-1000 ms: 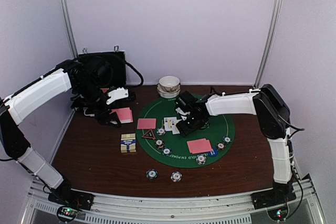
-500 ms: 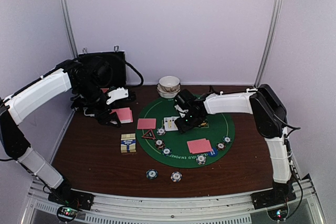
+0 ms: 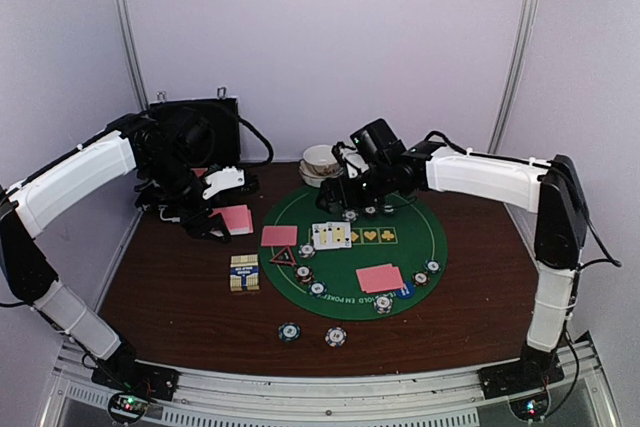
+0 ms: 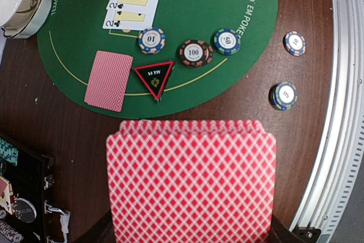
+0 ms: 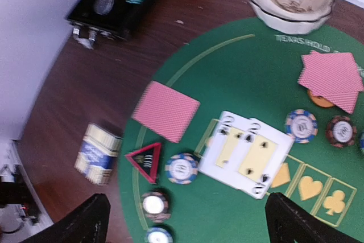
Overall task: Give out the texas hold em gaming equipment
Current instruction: Pick up the poker card from the face-down deck piles.
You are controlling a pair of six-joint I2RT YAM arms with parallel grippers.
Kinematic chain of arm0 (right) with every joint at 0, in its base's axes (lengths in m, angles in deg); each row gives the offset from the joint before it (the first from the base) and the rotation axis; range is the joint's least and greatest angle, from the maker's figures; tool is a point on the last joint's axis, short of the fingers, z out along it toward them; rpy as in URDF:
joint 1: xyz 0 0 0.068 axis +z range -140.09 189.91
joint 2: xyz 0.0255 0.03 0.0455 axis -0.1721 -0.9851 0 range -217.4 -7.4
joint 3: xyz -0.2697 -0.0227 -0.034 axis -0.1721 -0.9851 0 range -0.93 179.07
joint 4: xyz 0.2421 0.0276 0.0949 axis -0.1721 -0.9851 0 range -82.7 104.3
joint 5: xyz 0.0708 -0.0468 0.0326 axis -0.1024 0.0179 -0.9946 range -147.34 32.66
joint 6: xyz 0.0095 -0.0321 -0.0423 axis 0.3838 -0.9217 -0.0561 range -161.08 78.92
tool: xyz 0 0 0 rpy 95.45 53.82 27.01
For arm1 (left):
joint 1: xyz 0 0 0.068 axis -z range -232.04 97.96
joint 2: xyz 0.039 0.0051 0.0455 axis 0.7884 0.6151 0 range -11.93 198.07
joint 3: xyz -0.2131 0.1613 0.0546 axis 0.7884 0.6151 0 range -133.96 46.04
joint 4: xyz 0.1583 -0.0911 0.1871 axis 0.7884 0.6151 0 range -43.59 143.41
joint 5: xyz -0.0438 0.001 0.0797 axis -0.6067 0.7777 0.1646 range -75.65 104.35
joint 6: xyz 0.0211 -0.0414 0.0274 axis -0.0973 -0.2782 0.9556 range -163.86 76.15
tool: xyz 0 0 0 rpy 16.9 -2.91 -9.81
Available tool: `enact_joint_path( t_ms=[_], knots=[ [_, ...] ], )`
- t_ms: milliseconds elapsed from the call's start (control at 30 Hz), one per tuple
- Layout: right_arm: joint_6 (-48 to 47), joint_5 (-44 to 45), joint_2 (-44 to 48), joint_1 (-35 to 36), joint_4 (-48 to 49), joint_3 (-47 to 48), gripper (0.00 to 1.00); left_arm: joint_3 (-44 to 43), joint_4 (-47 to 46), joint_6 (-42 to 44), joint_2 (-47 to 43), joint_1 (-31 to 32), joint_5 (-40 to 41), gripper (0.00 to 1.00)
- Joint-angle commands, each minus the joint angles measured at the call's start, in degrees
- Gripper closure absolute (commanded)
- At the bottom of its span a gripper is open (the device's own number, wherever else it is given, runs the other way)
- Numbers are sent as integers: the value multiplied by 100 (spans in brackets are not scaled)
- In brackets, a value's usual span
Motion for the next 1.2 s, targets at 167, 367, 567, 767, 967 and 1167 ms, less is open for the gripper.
enact_joint_path(
  t_ms=[167,367,567,767,967,1167],
  knots=[
    [2903,-3021,40,302,2340,-373,1,-118,-87,39,46,-46,-139,100],
    [4106,-3729,-445,544,3733,-270,1,-195,-87,41,57,-40,-184,100],
    [4415,-3979,-840,713,3980,30,0,-224,-91,41,70,-40,-214,100],
    [4736,-4123,-1181,856,4274,323,1,-256,-86,39,98,-40,-257,100],
    [5144,-4195,-1603,945,4602,711,1,-300,-81,28,115,-40,-284,100],
    [5247,-4305,-1840,984,4602,923,4,-301,-82,41,95,-44,-272,100]
  ],
)
